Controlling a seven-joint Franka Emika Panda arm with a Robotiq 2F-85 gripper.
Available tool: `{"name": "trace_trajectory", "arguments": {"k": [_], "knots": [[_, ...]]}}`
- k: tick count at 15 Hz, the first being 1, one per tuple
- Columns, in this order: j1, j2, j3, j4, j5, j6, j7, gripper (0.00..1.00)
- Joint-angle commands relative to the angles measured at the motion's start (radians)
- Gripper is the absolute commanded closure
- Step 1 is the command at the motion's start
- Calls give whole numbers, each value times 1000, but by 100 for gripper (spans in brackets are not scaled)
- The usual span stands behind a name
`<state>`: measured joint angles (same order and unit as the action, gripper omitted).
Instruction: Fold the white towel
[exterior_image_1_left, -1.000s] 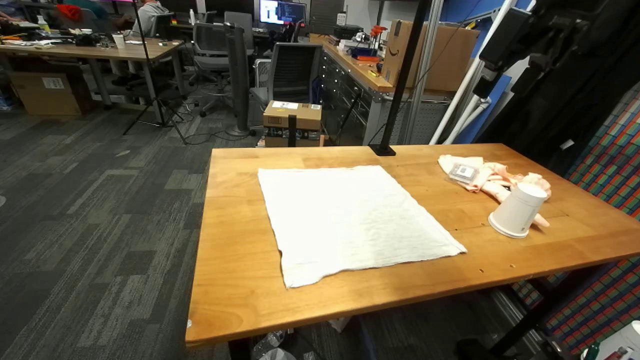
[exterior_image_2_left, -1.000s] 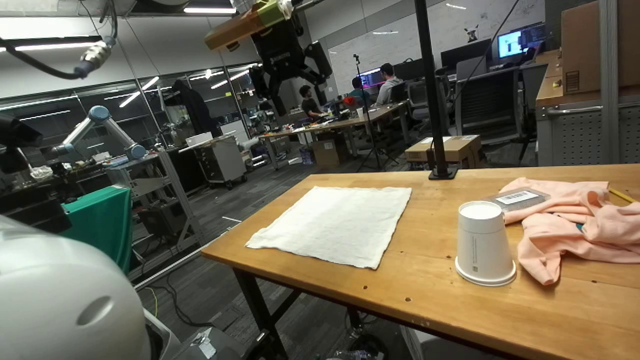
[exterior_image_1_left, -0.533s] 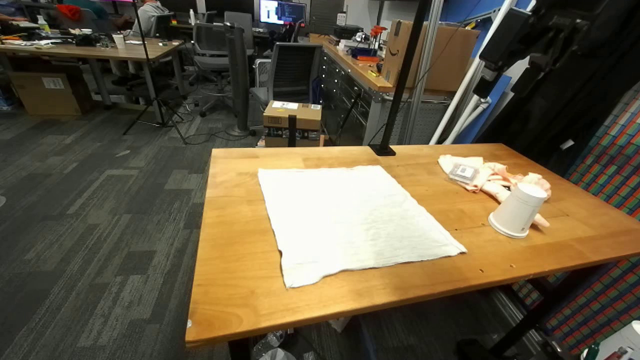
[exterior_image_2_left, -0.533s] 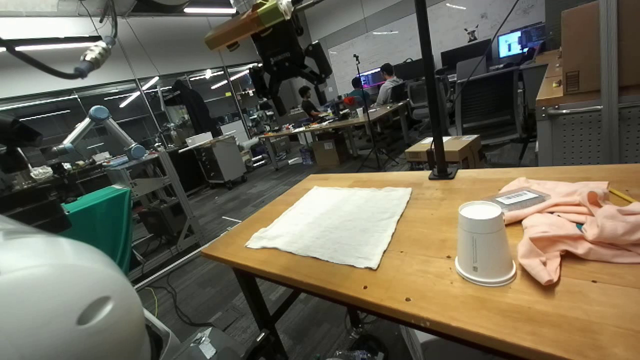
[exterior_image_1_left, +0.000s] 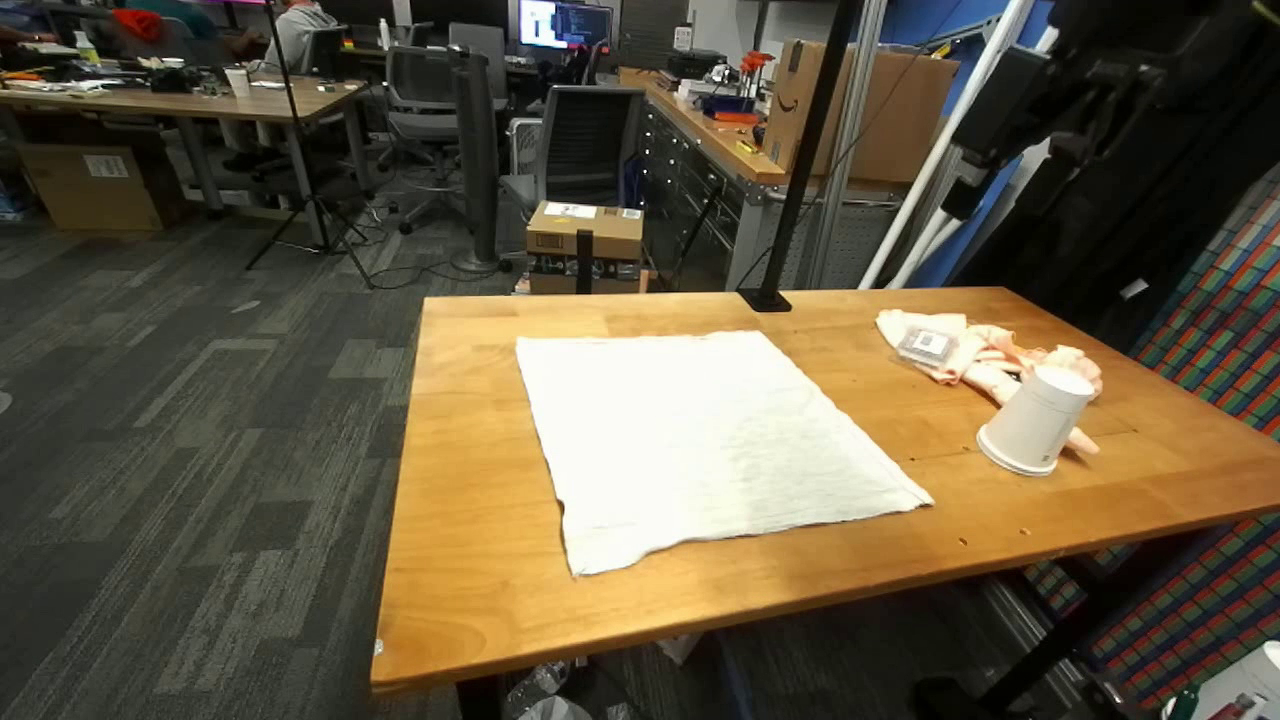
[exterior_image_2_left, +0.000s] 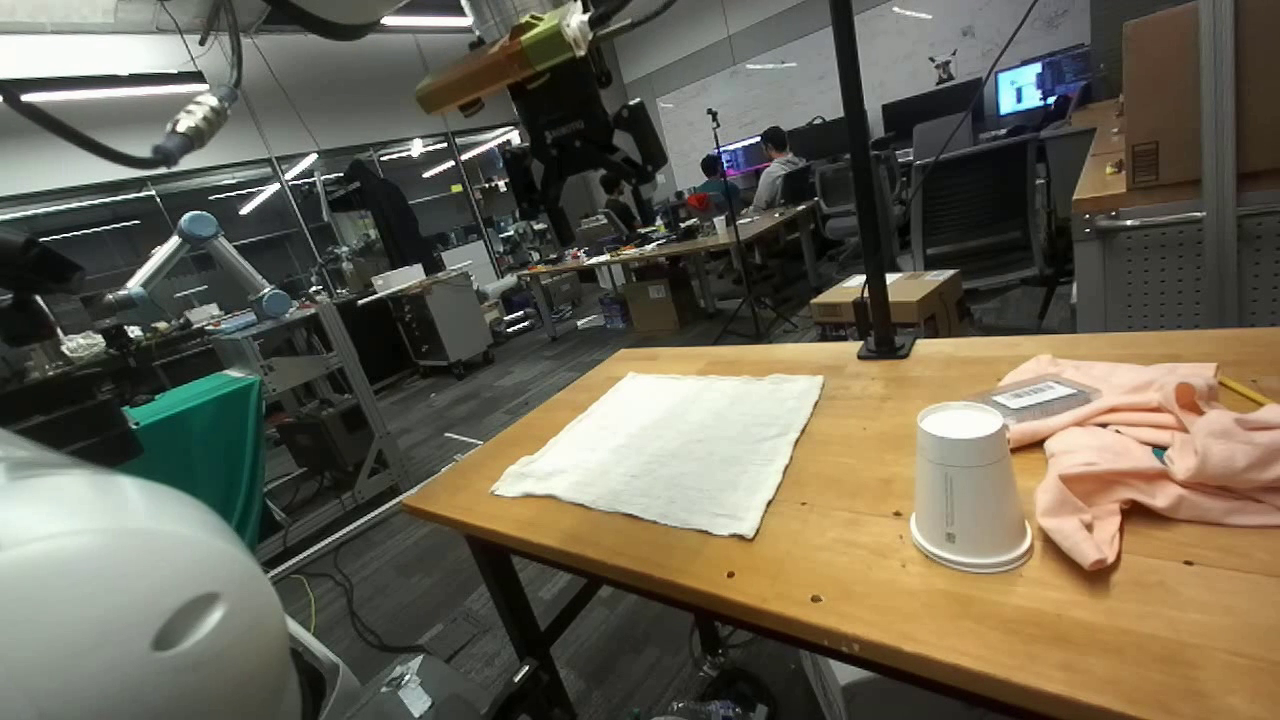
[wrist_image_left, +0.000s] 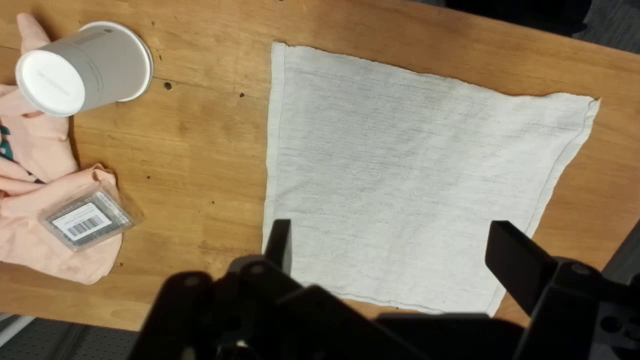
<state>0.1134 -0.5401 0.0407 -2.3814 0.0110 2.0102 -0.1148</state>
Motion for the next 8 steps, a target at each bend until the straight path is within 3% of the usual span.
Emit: {"name": "trace_trajectory", "arguments": {"k": [1, 8], "knots": [[10, 97, -19, -32, 13, 47, -69, 0], [0, 311, -15, -68, -50, 264, -225, 0]]}}
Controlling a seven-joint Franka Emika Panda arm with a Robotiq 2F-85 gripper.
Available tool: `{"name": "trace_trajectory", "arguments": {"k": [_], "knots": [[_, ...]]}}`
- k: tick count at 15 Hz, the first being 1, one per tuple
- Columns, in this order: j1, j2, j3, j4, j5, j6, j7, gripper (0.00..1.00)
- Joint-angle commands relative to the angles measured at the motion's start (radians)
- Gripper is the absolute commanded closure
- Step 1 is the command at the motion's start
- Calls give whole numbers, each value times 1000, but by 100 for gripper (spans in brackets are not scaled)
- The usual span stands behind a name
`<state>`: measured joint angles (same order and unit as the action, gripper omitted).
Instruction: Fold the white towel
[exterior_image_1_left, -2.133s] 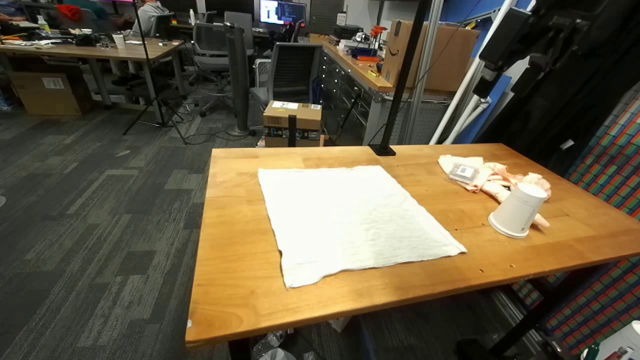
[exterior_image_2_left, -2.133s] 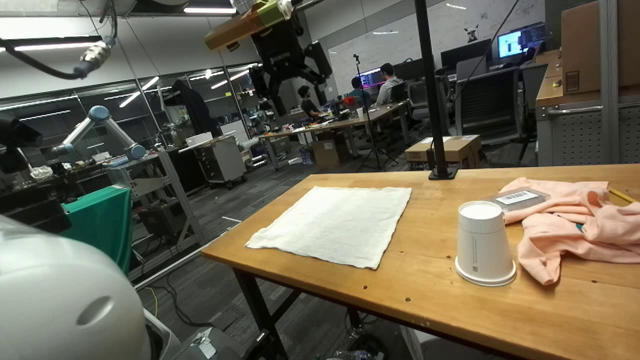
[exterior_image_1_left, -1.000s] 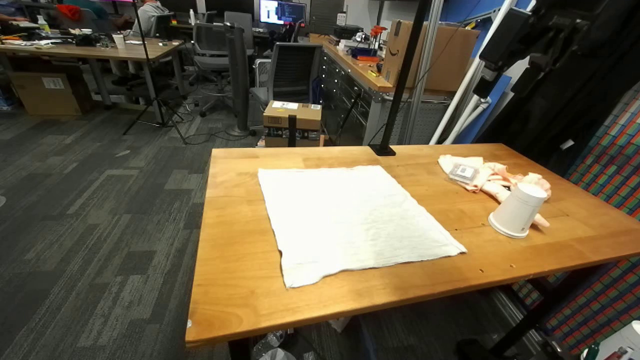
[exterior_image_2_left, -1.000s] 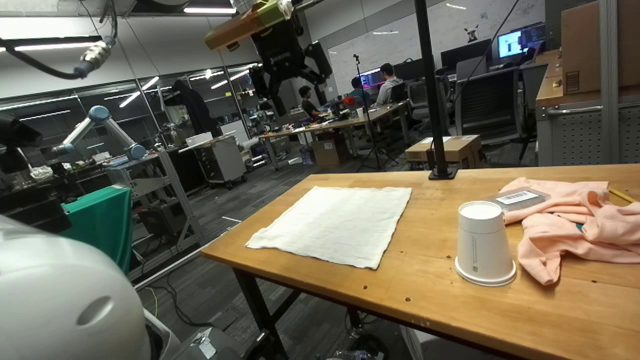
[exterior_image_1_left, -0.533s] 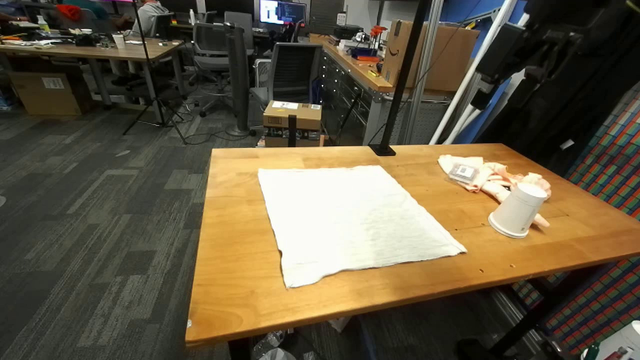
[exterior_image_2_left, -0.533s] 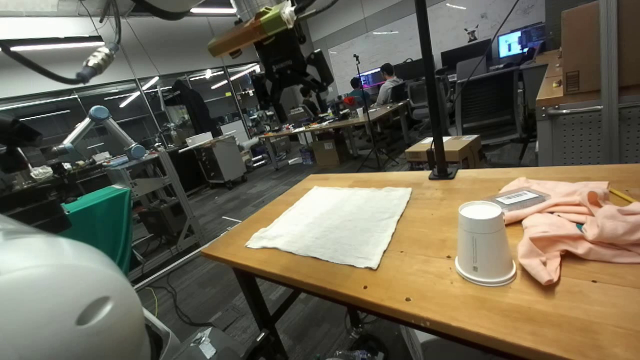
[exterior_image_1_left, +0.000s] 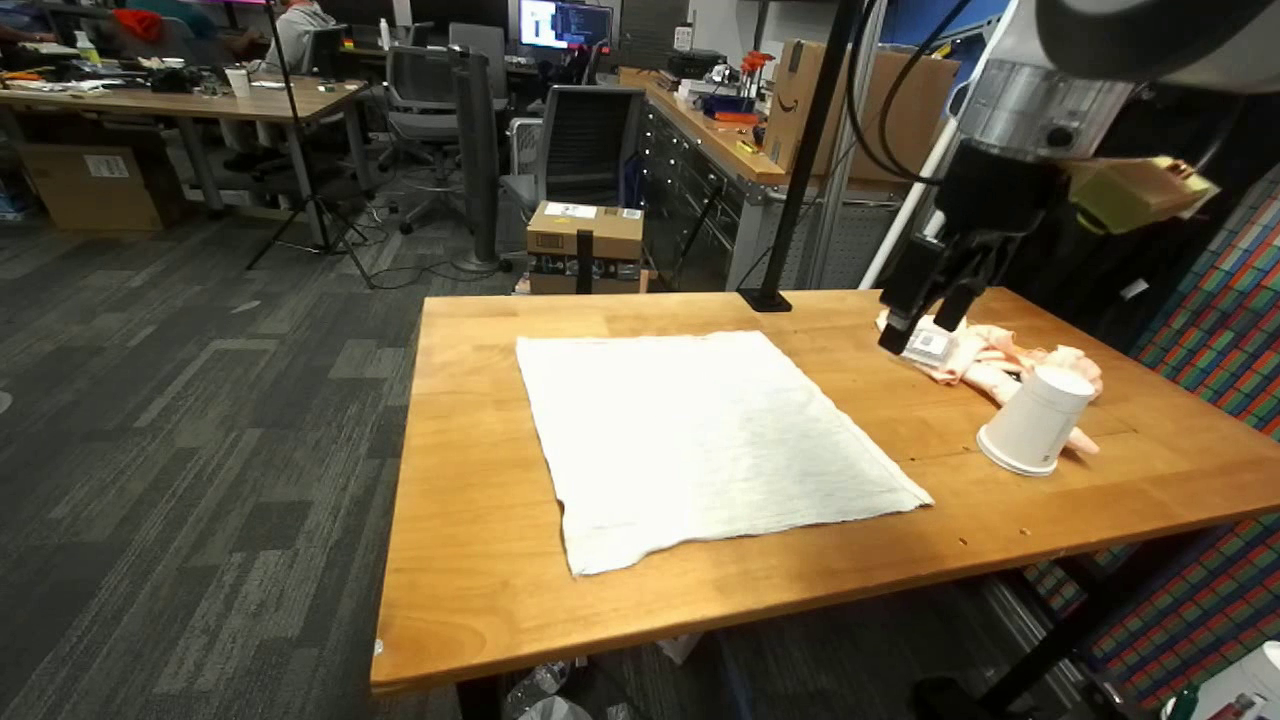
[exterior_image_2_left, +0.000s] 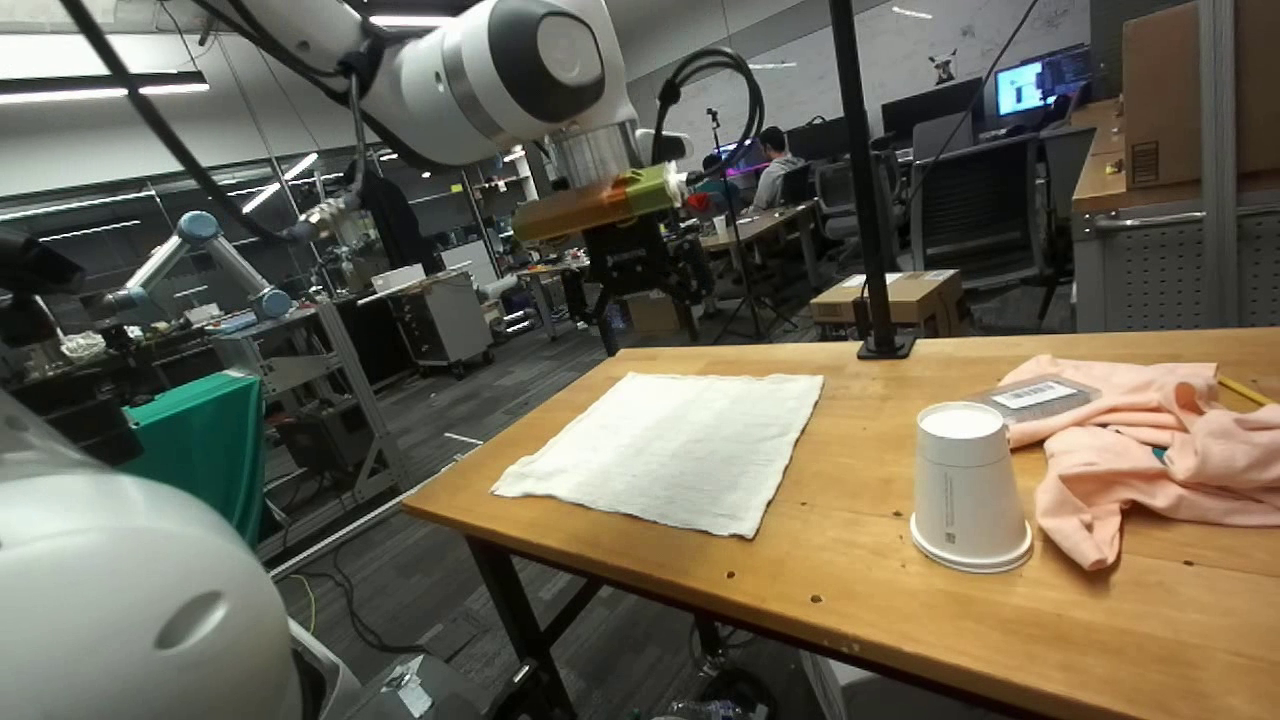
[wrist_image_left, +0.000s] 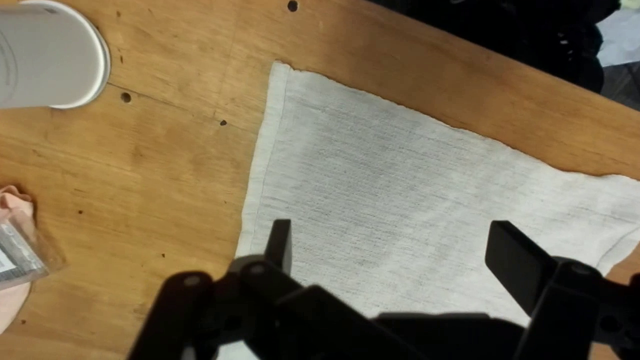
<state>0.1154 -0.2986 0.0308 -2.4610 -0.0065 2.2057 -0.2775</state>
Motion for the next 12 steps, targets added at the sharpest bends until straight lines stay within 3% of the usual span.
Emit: {"name": "trace_trajectory", "arguments": {"k": [1, 9, 12], "knots": [[-6, 90, -7, 6, -47, 89, -83, 0], [-57, 190, -35, -76, -87, 275, -154, 0], [-80, 199, -36, -117, -137, 358, -102, 0]]}}
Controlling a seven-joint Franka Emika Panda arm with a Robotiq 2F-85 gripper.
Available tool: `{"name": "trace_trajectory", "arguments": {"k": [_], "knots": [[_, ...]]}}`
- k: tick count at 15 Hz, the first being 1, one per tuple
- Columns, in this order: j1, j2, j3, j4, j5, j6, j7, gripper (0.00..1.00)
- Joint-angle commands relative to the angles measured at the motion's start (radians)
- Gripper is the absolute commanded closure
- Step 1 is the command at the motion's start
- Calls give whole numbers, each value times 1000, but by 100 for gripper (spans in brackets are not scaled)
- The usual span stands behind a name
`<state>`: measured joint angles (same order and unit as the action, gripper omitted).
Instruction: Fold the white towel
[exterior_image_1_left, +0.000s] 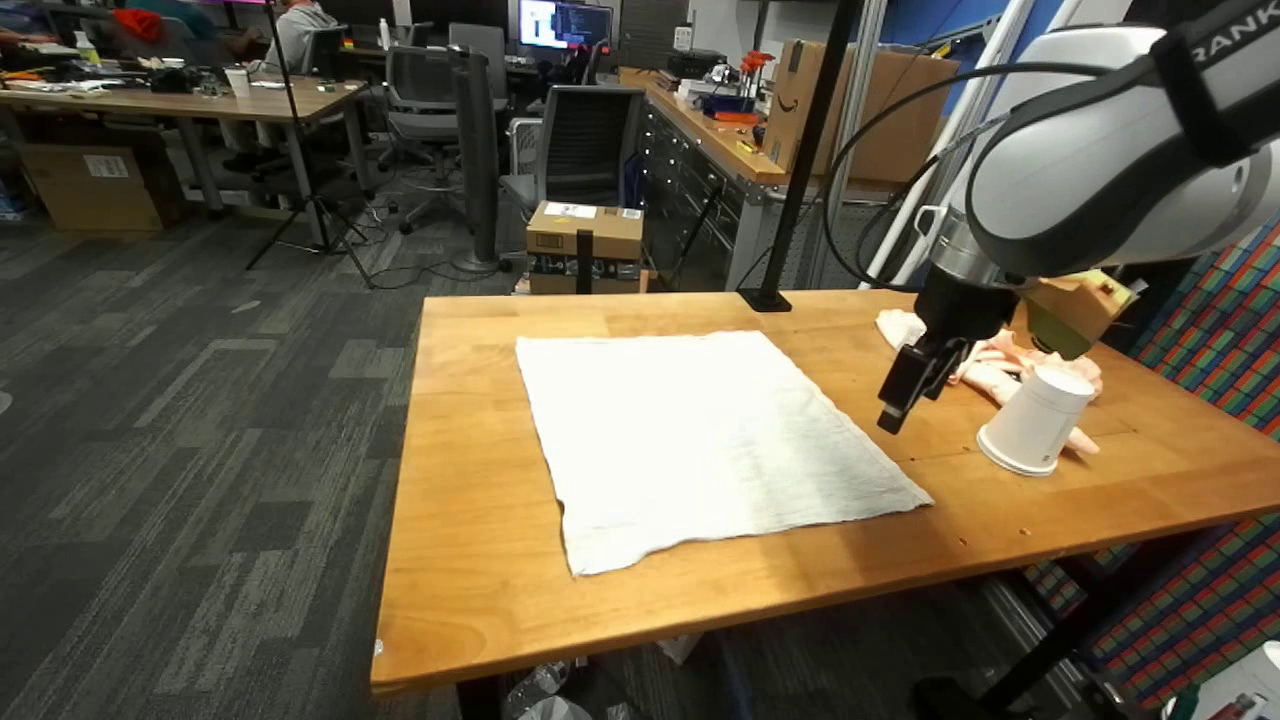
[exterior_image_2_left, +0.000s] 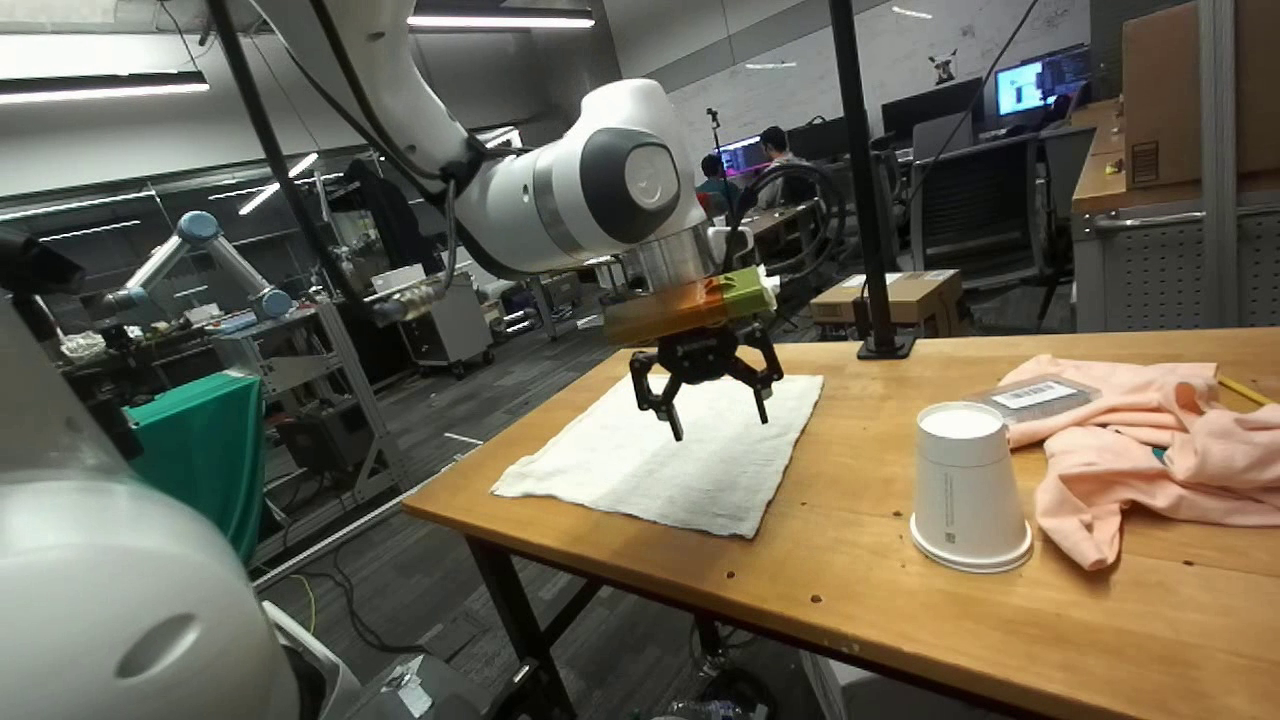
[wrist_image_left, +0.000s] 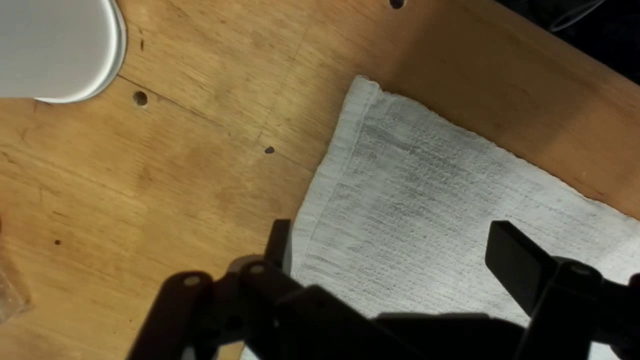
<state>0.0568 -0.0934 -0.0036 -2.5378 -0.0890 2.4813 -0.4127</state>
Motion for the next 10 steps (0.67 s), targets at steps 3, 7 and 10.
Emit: {"name": "trace_trajectory", "arguments": {"k": [3, 7, 10], "knots": [[-54, -18, -8, -96, -163, 156, 85, 0], [-98, -2, -27, -154, -274, 240, 141, 0], [-103, 15, -35, -170, -256, 284, 147, 0]]}}
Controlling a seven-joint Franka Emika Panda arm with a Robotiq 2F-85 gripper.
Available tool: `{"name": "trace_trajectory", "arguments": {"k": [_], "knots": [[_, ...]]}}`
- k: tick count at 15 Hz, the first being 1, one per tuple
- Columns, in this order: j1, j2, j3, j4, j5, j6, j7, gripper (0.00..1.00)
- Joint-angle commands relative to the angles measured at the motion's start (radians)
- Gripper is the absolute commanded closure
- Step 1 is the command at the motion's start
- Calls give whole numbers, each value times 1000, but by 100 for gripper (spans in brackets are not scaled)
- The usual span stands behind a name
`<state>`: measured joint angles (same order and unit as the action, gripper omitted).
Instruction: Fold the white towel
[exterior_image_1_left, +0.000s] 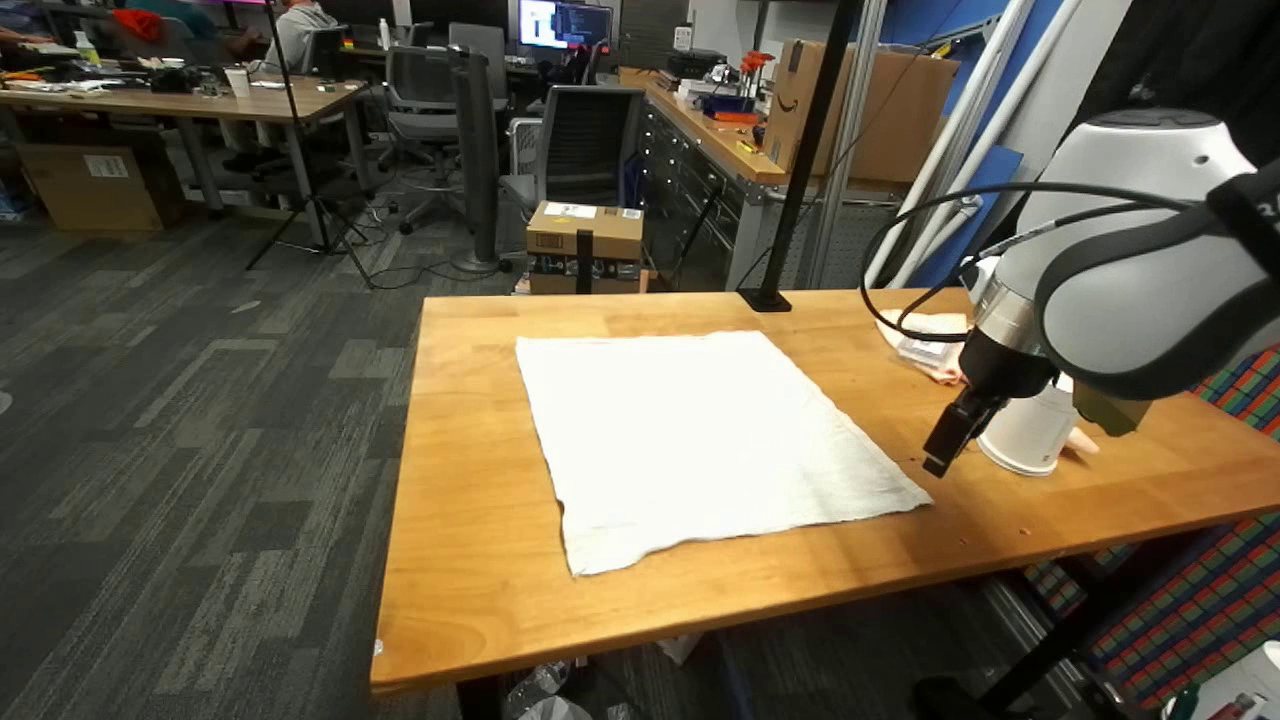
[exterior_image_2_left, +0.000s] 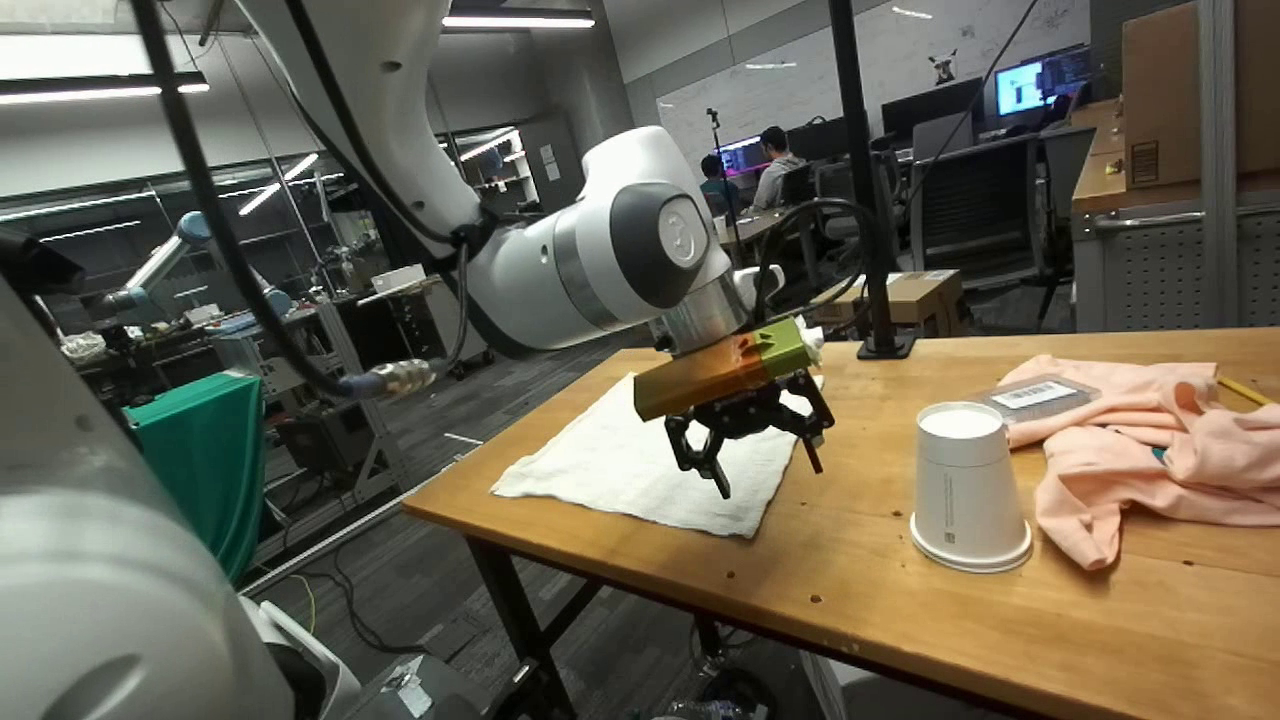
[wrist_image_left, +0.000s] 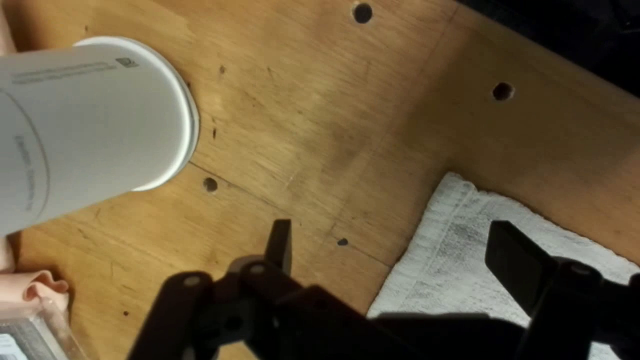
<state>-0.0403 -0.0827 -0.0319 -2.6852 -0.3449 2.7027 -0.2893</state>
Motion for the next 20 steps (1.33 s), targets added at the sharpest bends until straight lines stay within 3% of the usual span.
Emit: {"name": "trace_trajectory", "arguments": {"k": [1, 6, 10, 20], "knots": [[1, 10, -6, -22, 35, 69, 16, 0], [48, 37, 12, 2, 251, 77, -31, 0], [63, 82, 20, 23, 331, 74, -30, 0], [54, 170, 25, 73, 251, 61, 27, 3]]}}
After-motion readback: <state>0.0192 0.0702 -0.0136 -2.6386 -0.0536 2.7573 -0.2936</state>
